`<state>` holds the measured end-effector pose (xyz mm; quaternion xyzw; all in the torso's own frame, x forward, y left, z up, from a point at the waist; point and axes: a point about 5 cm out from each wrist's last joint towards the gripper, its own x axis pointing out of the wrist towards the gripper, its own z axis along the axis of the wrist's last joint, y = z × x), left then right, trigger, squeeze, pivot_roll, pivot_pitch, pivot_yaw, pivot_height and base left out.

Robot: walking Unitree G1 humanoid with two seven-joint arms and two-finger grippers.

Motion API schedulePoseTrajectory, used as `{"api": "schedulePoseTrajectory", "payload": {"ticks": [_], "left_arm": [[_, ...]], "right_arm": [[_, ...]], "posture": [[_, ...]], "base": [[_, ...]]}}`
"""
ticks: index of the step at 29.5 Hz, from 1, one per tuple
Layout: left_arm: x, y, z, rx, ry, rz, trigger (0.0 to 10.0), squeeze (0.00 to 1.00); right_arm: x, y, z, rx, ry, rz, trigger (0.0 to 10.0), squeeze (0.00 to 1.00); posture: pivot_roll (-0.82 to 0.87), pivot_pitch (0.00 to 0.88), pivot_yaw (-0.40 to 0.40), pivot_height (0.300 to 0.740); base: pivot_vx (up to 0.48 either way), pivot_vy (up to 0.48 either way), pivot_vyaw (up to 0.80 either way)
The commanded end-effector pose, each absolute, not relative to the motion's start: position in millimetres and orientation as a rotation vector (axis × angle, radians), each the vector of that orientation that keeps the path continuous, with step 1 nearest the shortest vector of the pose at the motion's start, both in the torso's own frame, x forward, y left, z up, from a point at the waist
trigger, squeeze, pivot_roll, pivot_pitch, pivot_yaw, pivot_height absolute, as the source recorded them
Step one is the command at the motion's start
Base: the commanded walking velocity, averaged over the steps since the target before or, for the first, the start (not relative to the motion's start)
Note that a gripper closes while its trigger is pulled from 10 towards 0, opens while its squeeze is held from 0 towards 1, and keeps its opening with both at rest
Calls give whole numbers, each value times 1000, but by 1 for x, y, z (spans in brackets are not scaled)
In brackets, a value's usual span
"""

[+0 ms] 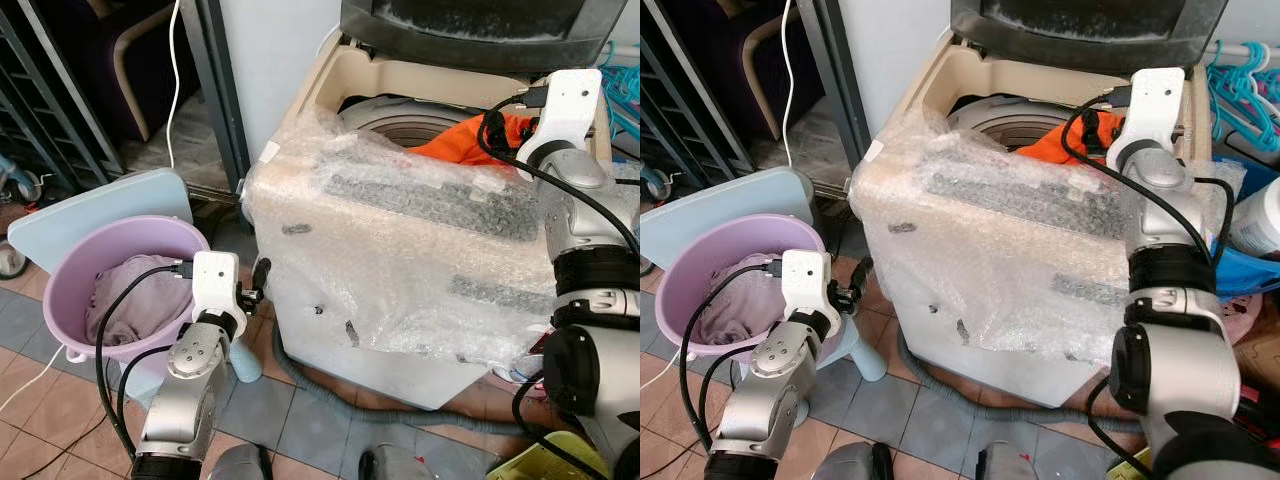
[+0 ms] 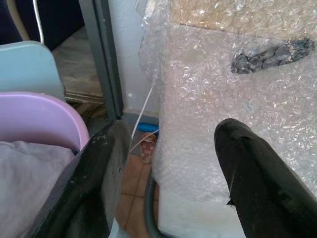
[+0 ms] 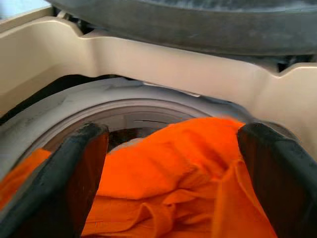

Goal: Clothes washing

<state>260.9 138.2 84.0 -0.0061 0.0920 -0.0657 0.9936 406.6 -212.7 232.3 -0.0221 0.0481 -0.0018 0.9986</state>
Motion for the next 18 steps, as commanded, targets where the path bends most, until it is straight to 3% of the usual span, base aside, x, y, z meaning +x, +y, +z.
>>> {"api": "schedulePoseTrajectory", "payload": {"ticks": [1, 8, 11, 14, 18], "left_arm": [[257, 143, 84, 1, 193, -116, 10000, 0], [257, 137, 86, -4, 202, -130, 10000, 0], [261, 135, 86, -2, 202, -143, 10000, 0], [262, 134, 85, -1, 202, -146, 10000, 0], [267, 130, 86, -6, 197, -160, 10000, 0]], "right_arm": [[412, -190, 226, 31, 155, 105, 10000, 0], [417, -149, 262, 273, 5, 358, 10000, 0], [412, -159, 287, 225, -179, 378, 10000, 0], [411, -162, 290, 212, -203, 368, 10000, 0], [396, -187, 300, 63, -358, 261, 10000, 0]], "posture": [[40, 88, -2, 740], [25, 89, 6, 740], [-3, 82, 15, 740], [-6, 81, 16, 740], [-33, 69, 24, 740]], "base": [[0, 0, 0], [0, 0, 0], [0, 0, 0], [0, 0, 0], [0, 0, 0]]}}
